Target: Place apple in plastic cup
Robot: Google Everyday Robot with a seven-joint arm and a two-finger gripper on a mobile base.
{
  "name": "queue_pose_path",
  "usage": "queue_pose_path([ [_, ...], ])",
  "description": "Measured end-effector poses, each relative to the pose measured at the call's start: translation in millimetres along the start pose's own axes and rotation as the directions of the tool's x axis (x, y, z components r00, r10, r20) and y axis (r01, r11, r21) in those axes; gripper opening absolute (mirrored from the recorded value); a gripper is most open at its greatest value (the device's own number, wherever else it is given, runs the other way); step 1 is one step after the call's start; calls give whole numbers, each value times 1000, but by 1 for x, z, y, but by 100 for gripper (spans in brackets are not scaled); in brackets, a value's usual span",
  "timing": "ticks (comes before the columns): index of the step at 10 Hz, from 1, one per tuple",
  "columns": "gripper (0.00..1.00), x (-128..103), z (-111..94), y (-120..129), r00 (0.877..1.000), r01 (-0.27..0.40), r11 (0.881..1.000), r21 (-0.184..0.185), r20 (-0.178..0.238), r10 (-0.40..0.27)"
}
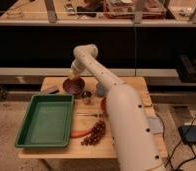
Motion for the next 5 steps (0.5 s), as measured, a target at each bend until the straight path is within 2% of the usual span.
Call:
queue_pose_path([
  [2, 35, 10, -11, 0, 1000, 1, 1000, 12, -9, -1],
  [5, 35, 9, -11, 1, 1000, 1, 1000, 11, -8, -1],
])
